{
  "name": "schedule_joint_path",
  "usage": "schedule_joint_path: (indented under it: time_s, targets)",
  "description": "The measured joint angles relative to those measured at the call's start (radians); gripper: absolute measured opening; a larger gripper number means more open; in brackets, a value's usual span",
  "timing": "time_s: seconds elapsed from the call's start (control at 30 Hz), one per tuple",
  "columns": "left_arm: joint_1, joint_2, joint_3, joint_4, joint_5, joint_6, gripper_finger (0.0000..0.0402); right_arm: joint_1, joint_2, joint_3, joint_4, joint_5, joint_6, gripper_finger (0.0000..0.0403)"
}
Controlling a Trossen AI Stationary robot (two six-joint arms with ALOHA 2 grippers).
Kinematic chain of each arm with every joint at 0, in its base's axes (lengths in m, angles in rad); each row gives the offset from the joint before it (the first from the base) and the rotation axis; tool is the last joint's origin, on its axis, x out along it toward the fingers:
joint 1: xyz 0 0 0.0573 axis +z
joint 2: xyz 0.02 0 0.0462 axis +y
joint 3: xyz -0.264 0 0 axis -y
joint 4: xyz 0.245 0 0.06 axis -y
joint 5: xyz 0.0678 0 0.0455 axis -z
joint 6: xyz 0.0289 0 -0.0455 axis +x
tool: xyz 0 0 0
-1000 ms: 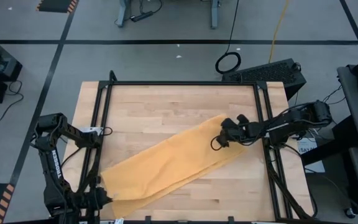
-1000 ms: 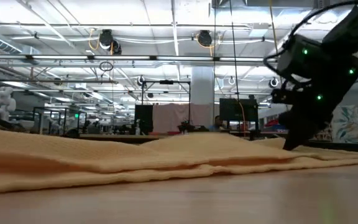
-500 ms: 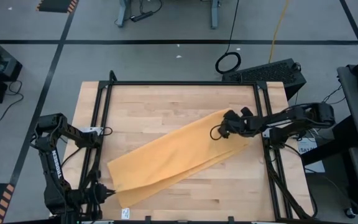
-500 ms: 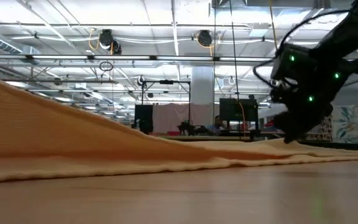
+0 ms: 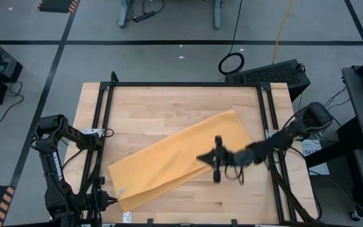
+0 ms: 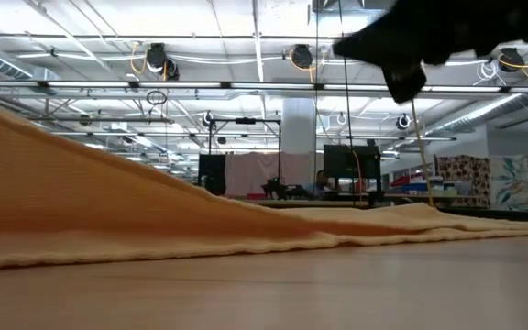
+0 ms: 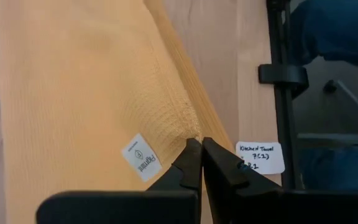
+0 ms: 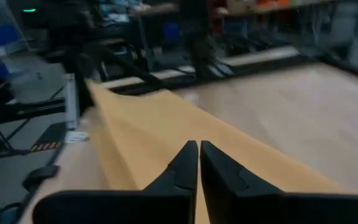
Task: Roll towel
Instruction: Roll the yellow towel
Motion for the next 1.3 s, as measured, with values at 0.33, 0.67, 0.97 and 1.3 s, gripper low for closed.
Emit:
schedule_joint_path:
  time_s: [0.33, 0.67, 0.97, 1.3]
  targets:
    - [0.001, 0.0, 0.0, -0.001, -0.011, 0.042, 0.0011, 0.092, 0.469, 0.606, -0.301, 0.086, -0.188, 0.0063]
    - [0.028, 0.001, 0.0, 0.01, -0.011, 0.134, 0.0011, 0.082, 0.901, 1.278, -0.431, 0.133, -0.556, 0.0176]
    - [0.126, 0.001, 0.0, 0.01, 0.003, 0.326, 0.0011, 0.042, 1.139, 1.712, -0.774, 0.034, -0.462, 0.0182]
    - [0.192, 0.001, 0.0, 0.082, 0.035, 0.398, 0.0011, 0.037, 1.154, 1.727, -0.803, 0.003, -0.386, 0.0151]
